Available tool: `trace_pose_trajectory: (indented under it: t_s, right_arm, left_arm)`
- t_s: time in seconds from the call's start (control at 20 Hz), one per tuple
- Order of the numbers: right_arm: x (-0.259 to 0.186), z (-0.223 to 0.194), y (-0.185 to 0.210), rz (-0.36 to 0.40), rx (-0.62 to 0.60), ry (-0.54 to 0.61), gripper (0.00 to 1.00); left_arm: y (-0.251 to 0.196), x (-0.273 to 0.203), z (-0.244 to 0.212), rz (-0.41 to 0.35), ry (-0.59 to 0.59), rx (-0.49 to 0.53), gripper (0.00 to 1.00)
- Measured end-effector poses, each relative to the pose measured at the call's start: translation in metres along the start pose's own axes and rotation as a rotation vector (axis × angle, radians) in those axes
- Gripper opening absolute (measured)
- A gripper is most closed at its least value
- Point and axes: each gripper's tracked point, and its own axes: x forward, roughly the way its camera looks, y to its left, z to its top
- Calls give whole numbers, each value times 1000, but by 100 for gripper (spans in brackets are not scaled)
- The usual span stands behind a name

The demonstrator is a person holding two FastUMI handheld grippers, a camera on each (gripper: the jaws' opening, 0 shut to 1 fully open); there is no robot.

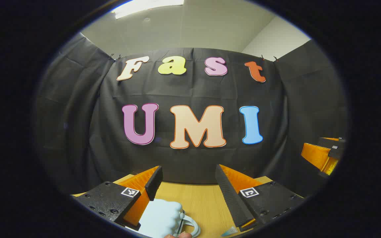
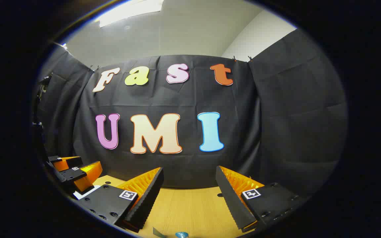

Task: First open the suitcase, pack the skin care products into it, and then close the suitcase.

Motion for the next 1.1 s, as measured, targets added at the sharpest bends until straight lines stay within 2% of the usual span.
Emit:
trace_pose_trajectory:
  t_s: [0.6, 0.8, 0.95, 1.1]
  right_arm:
    - [-3, -1, 2, 22, -27, -13, 99]
    - [0, -11, -11, 53, -16, 0, 96]
    - [5, -28, -27, 92, -30, 30, 99]
    - [13, -43, -47, 70, -43, 65, 99]
  left_arm:
    - [-7, 0, -12, -4, 25, 29, 94]
    - [-22, 2, -50, -17, 112, 33, 93]
    - [-22, 4, -90, 10, 213, 75, 96]
    - [-23, 1, -133, 11, 319, 83, 97]
